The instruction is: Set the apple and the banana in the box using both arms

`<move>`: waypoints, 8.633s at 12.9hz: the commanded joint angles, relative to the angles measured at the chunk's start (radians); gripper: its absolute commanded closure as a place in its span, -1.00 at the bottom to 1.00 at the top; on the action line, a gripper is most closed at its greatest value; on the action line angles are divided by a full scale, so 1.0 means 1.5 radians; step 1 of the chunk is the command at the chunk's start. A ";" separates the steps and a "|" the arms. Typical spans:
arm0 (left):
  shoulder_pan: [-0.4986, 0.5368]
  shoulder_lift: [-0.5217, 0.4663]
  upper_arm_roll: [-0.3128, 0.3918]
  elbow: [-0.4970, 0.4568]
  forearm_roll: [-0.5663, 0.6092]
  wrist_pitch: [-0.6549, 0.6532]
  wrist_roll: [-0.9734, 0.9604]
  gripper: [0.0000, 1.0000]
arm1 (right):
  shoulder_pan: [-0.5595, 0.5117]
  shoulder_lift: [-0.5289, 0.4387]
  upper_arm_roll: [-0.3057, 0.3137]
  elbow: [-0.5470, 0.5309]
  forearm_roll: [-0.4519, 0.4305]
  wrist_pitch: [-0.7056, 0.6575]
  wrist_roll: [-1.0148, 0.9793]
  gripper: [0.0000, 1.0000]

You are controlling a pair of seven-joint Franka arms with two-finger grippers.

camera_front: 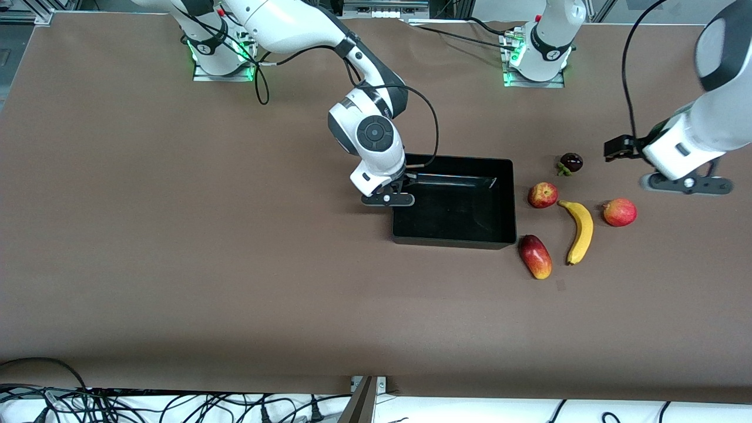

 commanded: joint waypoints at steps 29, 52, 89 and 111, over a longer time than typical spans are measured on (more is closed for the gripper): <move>-0.015 0.116 -0.191 -0.106 -0.044 0.184 -0.311 0.85 | -0.486 -0.549 0.015 -0.208 -0.090 -0.410 -0.476 -1.00; 0.176 0.298 -0.185 0.054 0.148 0.194 -0.034 -1.00 | -0.493 -0.530 0.014 -0.154 -0.147 -0.424 -0.465 -1.00; -0.032 0.361 -0.369 0.073 0.077 0.219 -0.452 1.00 | -0.492 -0.530 0.014 -0.154 -0.142 -0.423 -0.463 -1.00; 0.257 0.166 -0.338 0.210 0.120 -0.032 -0.029 -1.00 | -0.493 -0.530 0.014 -0.154 -0.142 -0.423 -0.463 -1.00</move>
